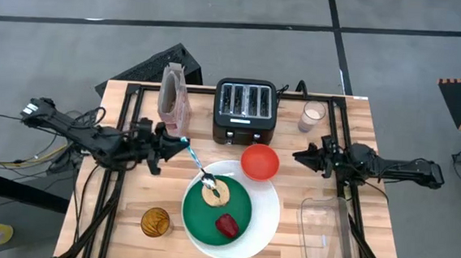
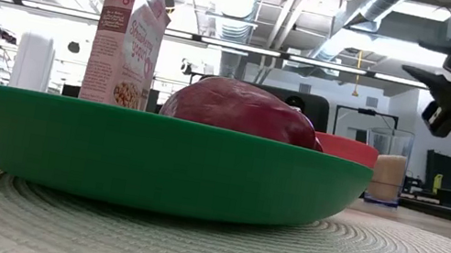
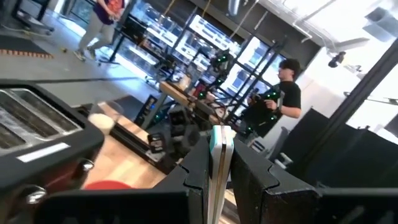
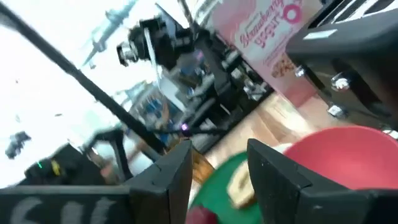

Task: Arrange a breakfast setting
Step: Put the blue spoon on the white mat from the orange cup

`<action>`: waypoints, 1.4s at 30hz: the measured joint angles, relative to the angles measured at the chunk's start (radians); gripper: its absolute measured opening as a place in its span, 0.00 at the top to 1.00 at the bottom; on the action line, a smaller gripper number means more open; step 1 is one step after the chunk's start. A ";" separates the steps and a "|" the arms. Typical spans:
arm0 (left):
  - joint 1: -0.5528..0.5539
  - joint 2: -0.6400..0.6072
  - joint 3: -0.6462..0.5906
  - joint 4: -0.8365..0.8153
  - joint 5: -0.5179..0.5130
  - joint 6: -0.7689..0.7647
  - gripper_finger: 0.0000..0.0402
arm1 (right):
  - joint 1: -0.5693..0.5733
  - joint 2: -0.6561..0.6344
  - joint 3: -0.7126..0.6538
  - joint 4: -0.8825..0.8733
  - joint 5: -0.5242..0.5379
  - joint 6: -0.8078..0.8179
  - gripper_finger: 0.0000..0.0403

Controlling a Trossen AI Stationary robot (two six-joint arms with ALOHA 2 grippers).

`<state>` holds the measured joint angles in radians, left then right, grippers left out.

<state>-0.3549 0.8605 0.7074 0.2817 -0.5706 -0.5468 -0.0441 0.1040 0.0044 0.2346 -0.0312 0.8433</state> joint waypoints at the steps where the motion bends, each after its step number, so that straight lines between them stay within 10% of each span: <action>1: 0.006 0.015 0.000 0.019 0.016 0.000 0.93 | 0.000 0.000 0.000 0.010 0.002 0.023 0.56; 21: 0.104 0.175 0.000 0.146 0.200 -0.169 0.93 | 0.005 0.000 0.002 0.125 0.064 0.463 0.56; 42: 0.150 0.189 0.000 0.180 0.277 -0.222 0.93 | 0.163 0.523 0.422 0.129 0.109 0.139 0.56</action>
<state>-0.2054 1.0492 0.7074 0.4622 -0.2932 -0.7689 0.1187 0.6274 0.4267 0.3632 0.0779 0.9827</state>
